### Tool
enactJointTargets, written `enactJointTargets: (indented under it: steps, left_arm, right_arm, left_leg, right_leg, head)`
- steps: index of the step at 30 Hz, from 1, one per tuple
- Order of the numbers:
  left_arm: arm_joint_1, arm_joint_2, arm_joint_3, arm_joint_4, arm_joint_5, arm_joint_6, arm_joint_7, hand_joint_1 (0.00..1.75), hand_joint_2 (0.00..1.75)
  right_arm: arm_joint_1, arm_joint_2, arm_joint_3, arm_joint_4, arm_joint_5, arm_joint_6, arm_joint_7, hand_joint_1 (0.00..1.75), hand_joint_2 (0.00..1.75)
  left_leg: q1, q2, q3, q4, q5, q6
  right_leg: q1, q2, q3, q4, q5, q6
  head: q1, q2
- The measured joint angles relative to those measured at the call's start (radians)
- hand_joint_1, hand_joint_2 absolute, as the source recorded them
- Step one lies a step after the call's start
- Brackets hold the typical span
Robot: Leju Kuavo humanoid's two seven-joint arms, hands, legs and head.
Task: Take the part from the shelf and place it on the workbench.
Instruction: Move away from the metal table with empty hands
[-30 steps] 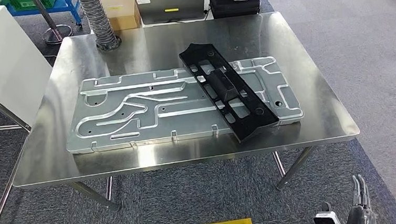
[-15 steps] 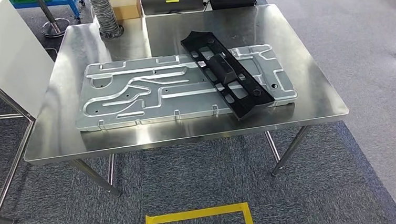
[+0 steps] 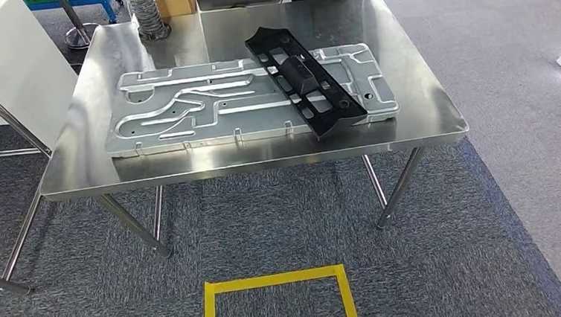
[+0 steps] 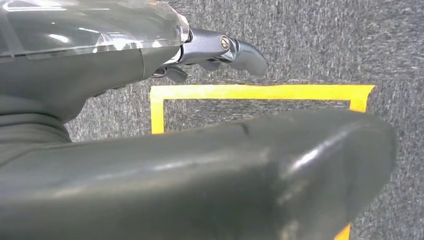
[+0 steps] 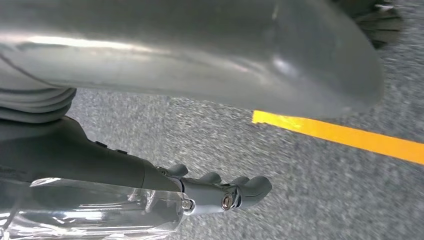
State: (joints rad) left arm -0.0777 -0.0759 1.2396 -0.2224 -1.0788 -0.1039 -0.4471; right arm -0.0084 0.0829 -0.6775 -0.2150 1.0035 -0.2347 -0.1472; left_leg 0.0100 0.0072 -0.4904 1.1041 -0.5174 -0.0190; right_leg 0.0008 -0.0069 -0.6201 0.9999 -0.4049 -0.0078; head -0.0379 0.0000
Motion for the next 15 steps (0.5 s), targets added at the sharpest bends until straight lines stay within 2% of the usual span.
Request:
enactJointTargets:
  steps: [1,2,3,4,5,6,7,9,10,11,12,13,14,15]
  left_arm:
    - [-0.004,0.000,-0.002,0.000,0.002,-0.001,-0.001,0.00,0.00]
    - [-0.006,0.000,-0.004,0.000,0.005,-0.003,-0.002,0.00,0.00]
    - [-0.007,0.000,-0.005,0.000,0.007,-0.006,-0.003,0.00,0.00]
    - [-0.007,0.000,-0.005,0.001,0.010,-0.009,-0.004,0.00,0.00]
    - [-0.006,0.000,-0.005,0.001,0.010,-0.011,-0.004,0.00,0.00]
    - [-0.005,0.000,-0.006,0.001,0.011,-0.012,-0.004,0.00,0.00]
    - [-0.005,-0.001,-0.006,0.001,0.012,-0.013,-0.004,0.00,0.00]
    - [-0.004,0.000,-0.007,0.002,0.014,-0.013,-0.005,0.00,0.00]
    - [-0.003,0.000,-0.007,0.002,0.015,-0.013,-0.005,0.00,0.00]
    - [-0.002,0.000,-0.007,0.002,0.015,-0.014,-0.005,0.00,0.00]
    - [-0.002,0.000,-0.008,0.002,0.014,-0.014,-0.004,0.00,0.00]
    - [-0.002,-0.001,-0.008,0.002,0.013,-0.015,-0.003,0.00,0.00]
    - [-0.002,-0.001,-0.009,0.002,0.011,-0.016,-0.002,0.00,0.00]
    - [-0.002,-0.002,-0.010,0.002,0.009,-0.016,-0.001,0.00,0.00]
  right_arm:
    - [-0.001,0.002,0.000,0.001,0.004,0.000,0.000,0.00,0.00]
    - [-0.002,0.005,0.000,0.002,0.010,-0.001,-0.001,0.00,0.00]
    - [-0.002,0.008,0.000,0.003,0.016,-0.002,-0.004,0.00,0.00]
    - [-0.002,0.010,0.001,0.004,0.021,-0.002,-0.007,0.00,0.00]
    - [-0.001,0.012,0.001,0.006,0.025,-0.003,-0.011,0.00,0.00]
    - [-0.001,0.013,0.001,0.006,0.027,-0.003,-0.013,0.00,0.00]
    - [-0.001,0.014,0.001,0.007,0.029,-0.003,-0.014,0.00,0.00]
    - [-0.001,0.015,0.002,0.008,0.032,-0.003,-0.015,0.00,0.00]
    - [-0.001,0.016,0.002,0.009,0.033,-0.003,-0.015,0.00,0.00]
    - [-0.001,0.016,0.002,0.009,0.034,-0.004,-0.017,0.00,0.00]
    - [-0.001,0.016,0.002,0.009,0.035,-0.004,-0.020,0.00,0.00]
    - [-0.002,0.016,0.002,0.009,0.035,-0.002,-0.024,0.00,0.00]
    - [-0.003,0.016,0.002,0.009,0.034,0.000,-0.028,0.00,0.00]
    - [-0.006,0.016,0.002,0.009,0.031,0.006,-0.029,0.00,0.00]
  left_leg:
    - [-0.002,-0.001,0.045,-0.067,-0.015,0.005]
    - [-0.004,-0.001,0.072,-0.114,-0.031,0.012]
    - [-0.007,-0.001,0.079,-0.135,-0.036,0.019]
    - [-0.007,0.001,0.070,-0.135,-0.027,0.027]
    - [-0.006,0.004,0.061,-0.137,-0.016,0.035]
    - [-0.005,0.006,0.049,-0.138,-0.003,0.043]
    - [-0.003,0.008,0.035,-0.139,0.011,0.050]
    - [-0.005,0.009,0.002,-0.138,0.037,0.056]
    - [-0.006,0.009,-0.016,-0.137,0.049,0.055]
    - [-0.006,0.010,-0.034,-0.134,0.062,0.053]
    - [-0.007,0.010,-0.052,-0.129,0.073,0.051]
    - [-0.007,0.011,-0.070,-0.124,0.083,0.049]
    - [-0.007,0.011,-0.086,-0.118,0.093,0.046]
    - [-0.008,0.010,-0.100,-0.112,0.102,0.042]
  right_leg:
    - [0.001,0.000,-0.009,0.006,0.009,0.005]
    - [0.001,-0.001,-0.013,0.008,0.018,0.011]
    - [0.001,-0.001,-0.016,0.008,0.028,0.016]
    - [0.000,-0.001,-0.017,0.005,0.037,0.023]
    - [-0.003,0.001,-0.023,0.009,0.030,0.029]
    - [-0.005,0.003,-0.031,0.028,0.002,0.035]
    - [-0.007,0.004,-0.044,0.065,-0.046,0.041]
    - [-0.010,0.005,-0.073,0.189,-0.154,0.050]
    - [-0.012,0.005,-0.081,0.250,-0.182,0.054]
    - [-0.013,0.005,-0.077,0.289,-0.182,0.056]
    - [-0.014,0.005,-0.057,0.296,-0.159,0.057]
    - [-0.015,0.005,-0.021,0.268,-0.128,0.055]
    - [-0.014,0.005,0.034,0.207,-0.105,0.051]
    - [-0.012,0.005,0.097,0.125,-0.103,0.046]
  head:
    - [0.000,0.000]
    - [0.000,0.000]
    - [0.000,0.000]
    - [0.000,0.000]
    - [0.000,0.000]
    - [0.000,0.000]
    - [0.000,0.000]
    - [0.000,0.000]
    - [0.000,0.000]
    - [0.000,0.000]
    - [0.000,0.000]
    - [0.000,0.000]
    - [0.000,0.000]
    - [0.000,0.000]
